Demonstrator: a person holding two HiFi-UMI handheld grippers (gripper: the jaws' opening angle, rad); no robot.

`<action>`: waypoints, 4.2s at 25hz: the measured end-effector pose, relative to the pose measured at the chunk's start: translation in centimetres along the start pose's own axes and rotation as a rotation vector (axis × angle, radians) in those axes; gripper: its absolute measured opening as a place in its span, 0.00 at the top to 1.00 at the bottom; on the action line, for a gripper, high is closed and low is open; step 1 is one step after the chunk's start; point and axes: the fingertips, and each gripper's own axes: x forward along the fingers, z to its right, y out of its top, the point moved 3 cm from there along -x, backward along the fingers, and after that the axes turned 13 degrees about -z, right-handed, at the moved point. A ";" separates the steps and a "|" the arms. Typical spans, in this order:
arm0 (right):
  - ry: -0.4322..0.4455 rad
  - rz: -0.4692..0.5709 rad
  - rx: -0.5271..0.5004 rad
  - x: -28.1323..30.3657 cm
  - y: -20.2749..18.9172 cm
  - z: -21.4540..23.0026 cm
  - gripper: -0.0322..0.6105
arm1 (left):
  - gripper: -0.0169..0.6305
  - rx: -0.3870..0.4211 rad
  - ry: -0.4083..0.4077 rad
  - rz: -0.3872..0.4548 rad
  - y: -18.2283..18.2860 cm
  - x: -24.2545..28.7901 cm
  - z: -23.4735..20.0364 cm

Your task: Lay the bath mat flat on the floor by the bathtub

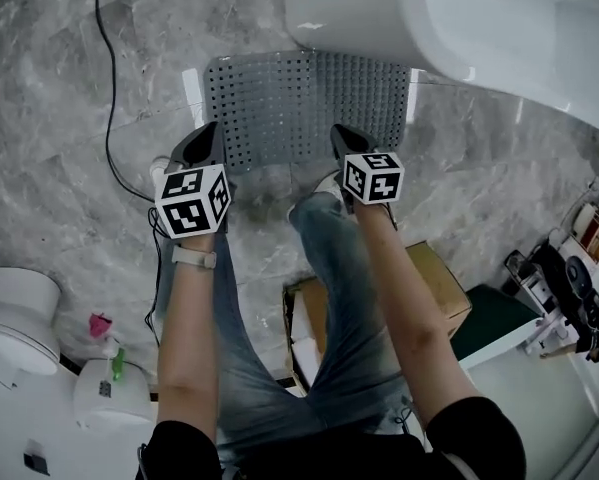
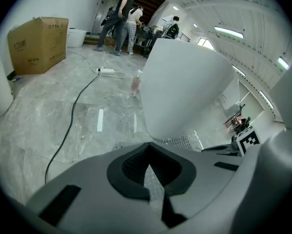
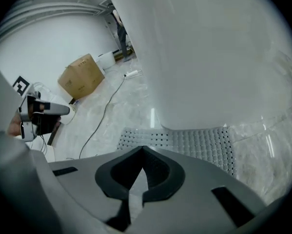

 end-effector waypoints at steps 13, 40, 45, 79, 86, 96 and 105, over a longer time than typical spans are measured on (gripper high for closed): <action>0.107 0.155 -0.074 -17.3 8.6 -11.1 0.91 | 0.95 0.143 -0.007 0.003 5.2 -13.3 3.4; 0.069 0.520 -0.231 -56.1 18.4 -22.6 0.91 | 0.95 0.356 -0.064 0.313 21.5 -46.9 16.8; 0.011 0.600 -0.278 -63.3 19.6 -23.6 0.91 | 0.95 0.397 -0.085 0.397 24.1 -52.7 20.6; -0.023 1.025 -0.375 -87.5 17.5 -30.6 0.91 | 0.95 0.650 -0.218 0.708 28.1 -72.7 35.9; -0.042 1.034 -0.356 -87.4 16.7 -30.6 0.91 | 0.95 0.665 -0.234 0.688 27.7 -72.8 36.6; -0.032 1.030 -0.312 -86.9 15.5 -30.0 0.91 | 0.95 0.661 -0.212 0.683 27.0 -72.7 36.1; -0.031 1.018 -0.329 -86.1 15.1 -30.3 0.91 | 0.95 0.661 -0.209 0.693 26.3 -72.7 36.1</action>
